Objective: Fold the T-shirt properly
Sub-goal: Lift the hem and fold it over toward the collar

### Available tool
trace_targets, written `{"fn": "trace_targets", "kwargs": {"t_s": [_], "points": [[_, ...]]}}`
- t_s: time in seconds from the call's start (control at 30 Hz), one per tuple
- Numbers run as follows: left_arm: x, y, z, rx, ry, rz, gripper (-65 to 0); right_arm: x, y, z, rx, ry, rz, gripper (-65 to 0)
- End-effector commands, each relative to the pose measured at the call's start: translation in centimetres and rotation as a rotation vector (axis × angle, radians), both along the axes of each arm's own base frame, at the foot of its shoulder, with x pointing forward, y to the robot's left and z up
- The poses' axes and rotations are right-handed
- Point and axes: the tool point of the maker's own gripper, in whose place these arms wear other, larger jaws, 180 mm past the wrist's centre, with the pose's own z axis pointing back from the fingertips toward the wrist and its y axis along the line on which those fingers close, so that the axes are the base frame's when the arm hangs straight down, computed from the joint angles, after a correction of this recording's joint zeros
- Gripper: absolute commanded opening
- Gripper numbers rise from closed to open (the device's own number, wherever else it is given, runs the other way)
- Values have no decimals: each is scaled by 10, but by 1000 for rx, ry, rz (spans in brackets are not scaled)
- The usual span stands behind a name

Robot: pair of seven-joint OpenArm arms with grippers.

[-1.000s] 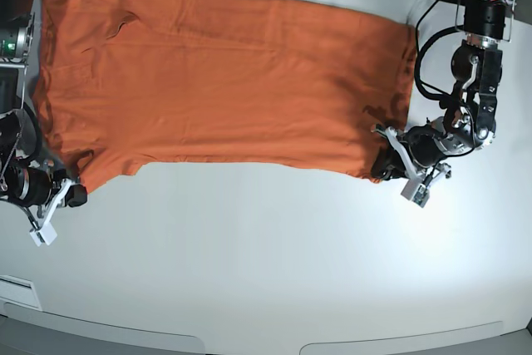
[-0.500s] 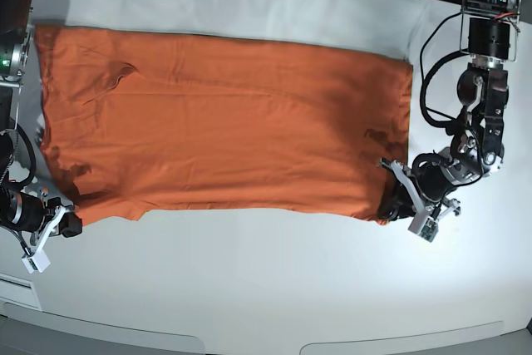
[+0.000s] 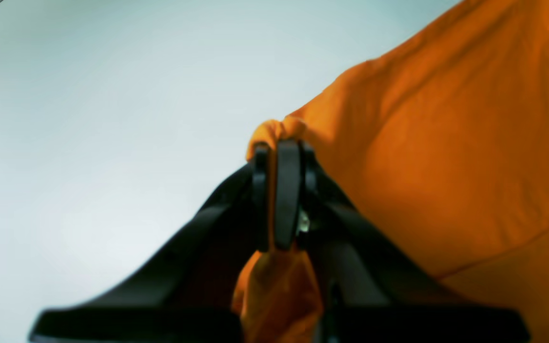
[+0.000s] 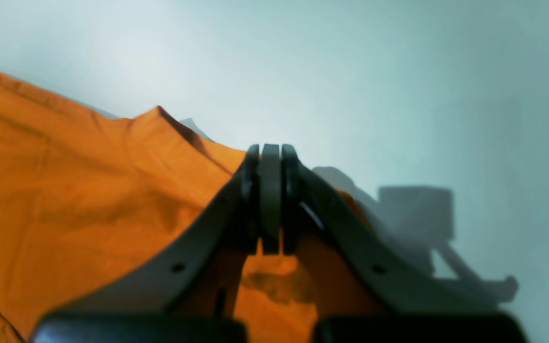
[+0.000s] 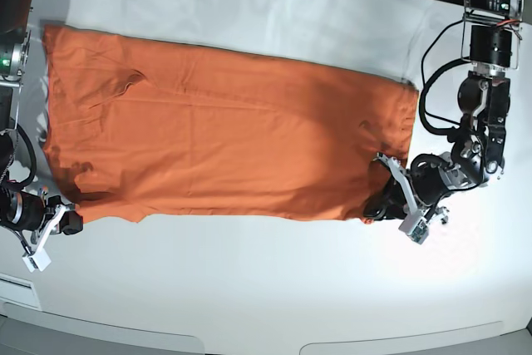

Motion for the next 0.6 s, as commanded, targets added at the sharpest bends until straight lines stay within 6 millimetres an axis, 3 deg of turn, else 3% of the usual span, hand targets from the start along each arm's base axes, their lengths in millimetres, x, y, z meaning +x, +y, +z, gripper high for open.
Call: {"fn": "trace_targets", "kwargs": {"t_s": [0.0, 0.17, 0.37, 0.47, 0.57], "points": [[6, 3, 22, -18, -58, -14, -650, 8, -5, 23, 20, -52, -6, -650], [1, 6, 28, -28, -60, -51, -650, -1, 4, 22, 97, -6, 8, -650], [-5, 4, 31, -83, -18, -63, -650, -1, 9, 46, 99, -57, 53, -650], [-6, 4, 29, -74, -8, -63, -650, -13, 15, 53, 75, -86, 101, -650], [-7, 4, 27, -73, 2, -65, -650, -33, 21, 47, 25, -88, 155, -650]]}}
